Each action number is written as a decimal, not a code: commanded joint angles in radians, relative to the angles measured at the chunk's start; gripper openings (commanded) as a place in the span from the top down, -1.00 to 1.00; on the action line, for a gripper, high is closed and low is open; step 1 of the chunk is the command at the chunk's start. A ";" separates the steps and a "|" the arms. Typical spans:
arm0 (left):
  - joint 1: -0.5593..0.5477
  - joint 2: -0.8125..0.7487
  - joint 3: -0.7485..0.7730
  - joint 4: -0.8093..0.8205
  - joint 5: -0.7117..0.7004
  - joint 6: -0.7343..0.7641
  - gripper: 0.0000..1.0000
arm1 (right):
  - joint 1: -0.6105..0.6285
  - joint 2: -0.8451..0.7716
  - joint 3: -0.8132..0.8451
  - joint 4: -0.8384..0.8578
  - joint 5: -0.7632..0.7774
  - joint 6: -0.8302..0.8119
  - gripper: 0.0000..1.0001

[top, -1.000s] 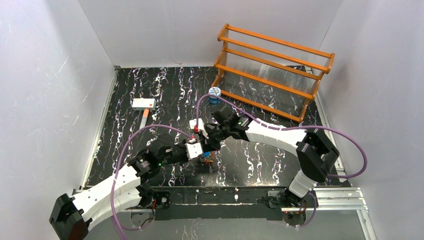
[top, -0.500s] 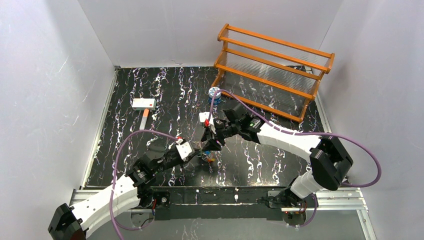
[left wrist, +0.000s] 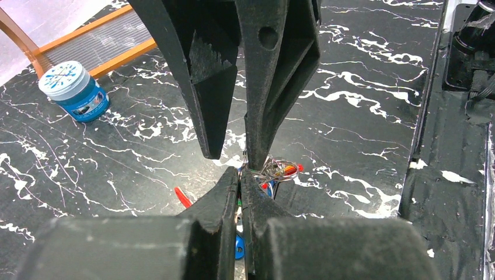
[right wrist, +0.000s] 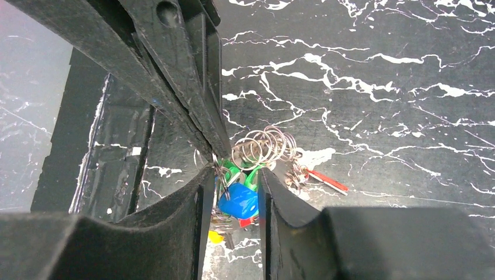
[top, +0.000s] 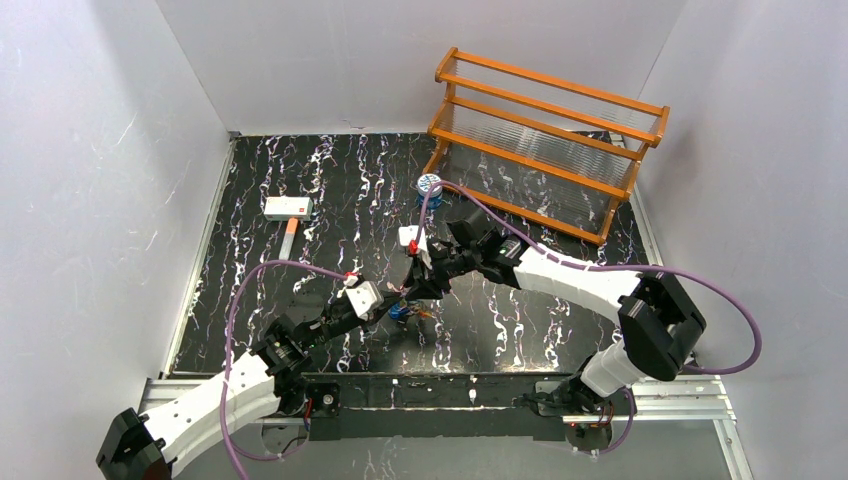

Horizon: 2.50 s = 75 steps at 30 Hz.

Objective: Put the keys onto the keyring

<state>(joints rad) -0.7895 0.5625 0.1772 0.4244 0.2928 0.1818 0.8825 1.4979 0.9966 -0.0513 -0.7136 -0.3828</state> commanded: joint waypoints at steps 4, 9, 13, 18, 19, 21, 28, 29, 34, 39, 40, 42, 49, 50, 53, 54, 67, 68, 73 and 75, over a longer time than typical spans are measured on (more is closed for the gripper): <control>-0.004 -0.005 0.007 0.065 -0.009 0.001 1.00 | -0.019 -0.001 -0.025 0.007 0.034 0.011 0.32; -0.003 0.006 0.010 0.064 -0.005 0.004 1.00 | -0.033 0.012 -0.029 0.007 0.006 0.016 0.61; -0.002 0.011 0.011 0.065 -0.004 0.006 1.00 | -0.036 0.028 -0.025 0.012 -0.036 0.021 0.87; -0.004 0.010 0.009 0.072 -0.005 0.008 1.00 | -0.038 0.057 -0.018 0.020 -0.103 0.018 0.94; -0.003 0.010 0.008 0.073 -0.006 0.008 1.00 | -0.038 0.063 -0.016 0.020 -0.113 0.016 0.95; -0.004 0.010 0.006 0.079 -0.007 0.007 1.00 | -0.039 0.077 -0.014 0.021 -0.121 0.016 0.97; -0.003 0.010 -0.002 0.090 -0.011 0.005 1.00 | -0.038 0.095 -0.011 0.022 -0.119 0.015 0.97; -0.004 0.010 -0.002 0.088 -0.012 0.005 1.00 | -0.038 0.090 -0.012 0.024 -0.112 0.015 0.94; -0.004 0.002 -0.007 0.088 -0.016 0.001 1.00 | -0.038 0.020 -0.062 0.095 -0.096 0.015 0.33; -0.004 0.003 -0.008 0.089 -0.018 0.001 1.00 | -0.039 -0.068 -0.150 0.234 -0.116 0.029 0.00; -0.003 0.003 -0.007 0.089 -0.018 0.002 1.00 | -0.038 -0.074 -0.158 0.261 -0.129 0.036 0.00; -0.003 0.005 -0.006 0.090 -0.019 0.002 1.00 | -0.037 -0.072 -0.164 0.282 -0.161 0.047 0.01; -0.003 0.006 -0.002 0.090 -0.014 0.004 1.00 | -0.037 -0.024 -0.148 0.316 -0.172 0.087 0.09; -0.003 0.006 -0.002 0.089 -0.013 0.004 1.00 | -0.039 -0.019 -0.146 0.320 -0.165 0.091 0.10; -0.004 0.004 -0.003 0.090 -0.012 0.002 1.00 | -0.038 -0.008 -0.138 0.330 -0.158 0.097 0.12; -0.003 0.003 -0.004 0.090 -0.013 0.001 1.00 | -0.038 -0.004 -0.134 0.330 -0.155 0.097 0.14; -0.004 0.004 -0.002 0.090 -0.009 -0.002 1.00 | -0.038 0.028 -0.128 0.371 -0.160 0.111 0.47; -0.004 0.004 -0.002 0.090 -0.009 -0.002 1.00 | -0.038 0.030 -0.125 0.372 -0.161 0.111 0.58; -0.004 -0.007 -0.004 0.090 -0.022 -0.004 1.00 | -0.037 0.032 -0.100 0.321 -0.148 0.080 0.97; -0.004 -0.012 -0.002 0.084 -0.036 -0.001 1.00 | -0.038 0.028 -0.089 0.276 -0.138 0.053 0.97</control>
<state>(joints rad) -0.7895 0.5770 0.1715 0.4625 0.2752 0.1802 0.8440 1.5272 0.8494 0.2584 -0.8577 -0.2905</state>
